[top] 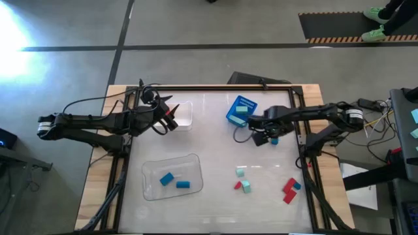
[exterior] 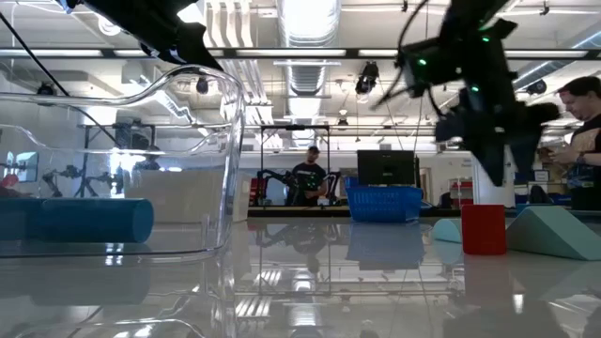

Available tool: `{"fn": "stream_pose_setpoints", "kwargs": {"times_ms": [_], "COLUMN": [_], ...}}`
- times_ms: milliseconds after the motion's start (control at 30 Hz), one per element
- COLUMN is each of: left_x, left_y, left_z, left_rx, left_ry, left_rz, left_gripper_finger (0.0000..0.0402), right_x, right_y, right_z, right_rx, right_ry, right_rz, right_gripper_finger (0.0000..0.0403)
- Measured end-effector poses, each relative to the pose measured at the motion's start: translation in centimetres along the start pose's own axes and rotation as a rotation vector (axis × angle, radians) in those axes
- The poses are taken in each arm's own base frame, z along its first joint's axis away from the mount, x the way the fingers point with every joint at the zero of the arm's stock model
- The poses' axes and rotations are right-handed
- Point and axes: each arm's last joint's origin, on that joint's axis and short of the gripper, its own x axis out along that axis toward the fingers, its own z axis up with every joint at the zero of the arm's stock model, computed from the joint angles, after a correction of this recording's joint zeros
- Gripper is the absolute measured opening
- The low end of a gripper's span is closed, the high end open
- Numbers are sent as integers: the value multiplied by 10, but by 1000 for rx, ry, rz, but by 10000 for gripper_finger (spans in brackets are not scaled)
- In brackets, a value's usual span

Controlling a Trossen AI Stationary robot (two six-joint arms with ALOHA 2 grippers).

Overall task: Sort & place blocks by color
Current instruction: Put the blue block into the transparent bin

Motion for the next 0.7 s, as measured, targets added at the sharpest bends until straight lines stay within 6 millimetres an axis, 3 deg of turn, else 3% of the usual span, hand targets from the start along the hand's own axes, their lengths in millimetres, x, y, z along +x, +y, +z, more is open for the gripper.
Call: {"fn": "stream_pose_setpoints", "kwargs": {"times_ms": [167,500,700], "left_x": [0,0,0], "left_y": [0,0,0], "left_z": [0,0,0], "left_rx": [0,-1,-2], "left_ry": [0,-1,-2], "left_rz": [0,1,1], "left_gripper_finger": [194,194,194], "right_x": [22,45,53], "right_y": [-18,-23,-23], "right_z": [-12,-16,-15], "right_rx": [98,156,163], "right_ry": [3,-49,-71], "right_rz": [-4,37,26], "right_gripper_finger": [249,248,207]}}
